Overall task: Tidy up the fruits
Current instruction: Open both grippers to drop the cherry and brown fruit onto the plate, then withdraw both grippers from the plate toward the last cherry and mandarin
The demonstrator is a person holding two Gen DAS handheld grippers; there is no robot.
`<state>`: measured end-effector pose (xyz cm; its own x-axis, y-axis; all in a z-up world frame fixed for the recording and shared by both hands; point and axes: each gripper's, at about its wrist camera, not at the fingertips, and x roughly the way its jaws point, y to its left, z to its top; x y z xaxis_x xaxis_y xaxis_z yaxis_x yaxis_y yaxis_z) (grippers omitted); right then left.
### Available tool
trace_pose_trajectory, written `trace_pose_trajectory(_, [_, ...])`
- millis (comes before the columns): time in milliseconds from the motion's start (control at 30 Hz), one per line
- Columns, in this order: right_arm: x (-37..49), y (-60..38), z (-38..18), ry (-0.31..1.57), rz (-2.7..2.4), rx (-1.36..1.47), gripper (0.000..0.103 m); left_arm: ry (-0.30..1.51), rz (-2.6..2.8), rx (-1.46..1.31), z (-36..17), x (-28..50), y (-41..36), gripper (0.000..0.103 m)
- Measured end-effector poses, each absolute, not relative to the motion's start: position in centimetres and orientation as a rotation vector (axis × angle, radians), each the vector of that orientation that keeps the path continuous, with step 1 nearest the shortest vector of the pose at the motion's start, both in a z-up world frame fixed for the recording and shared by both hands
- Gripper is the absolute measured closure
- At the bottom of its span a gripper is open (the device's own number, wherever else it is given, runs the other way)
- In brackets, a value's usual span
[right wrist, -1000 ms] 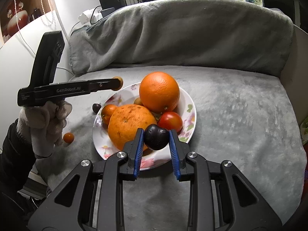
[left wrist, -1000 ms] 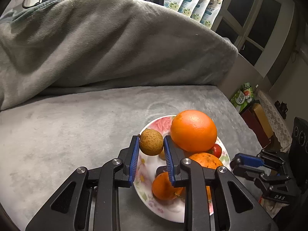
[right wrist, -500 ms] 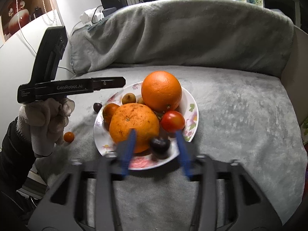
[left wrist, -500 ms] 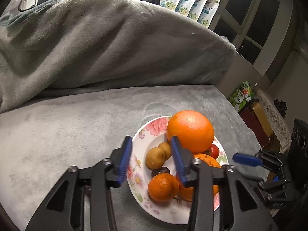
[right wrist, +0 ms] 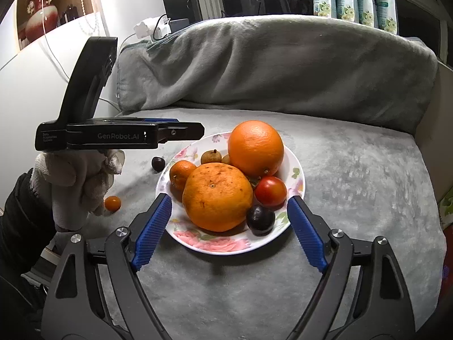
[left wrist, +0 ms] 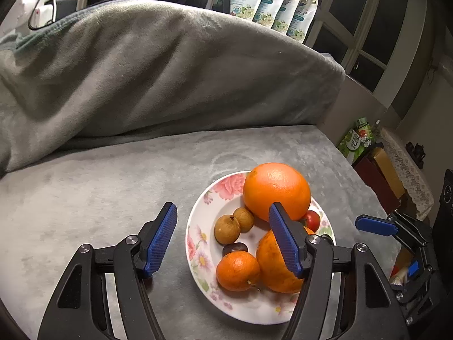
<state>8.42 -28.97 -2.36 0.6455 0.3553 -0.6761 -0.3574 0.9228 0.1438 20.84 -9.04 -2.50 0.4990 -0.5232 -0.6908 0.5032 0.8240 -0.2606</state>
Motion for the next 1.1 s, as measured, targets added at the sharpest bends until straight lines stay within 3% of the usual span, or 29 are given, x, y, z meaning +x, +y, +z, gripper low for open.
trace_pose_trajectory(1100, [10.1,-25.2,0.5,0.735,0.387,-0.02,0.016,0.676,-0.527,-0.034,1.4,15.3,-1.5,0.036])
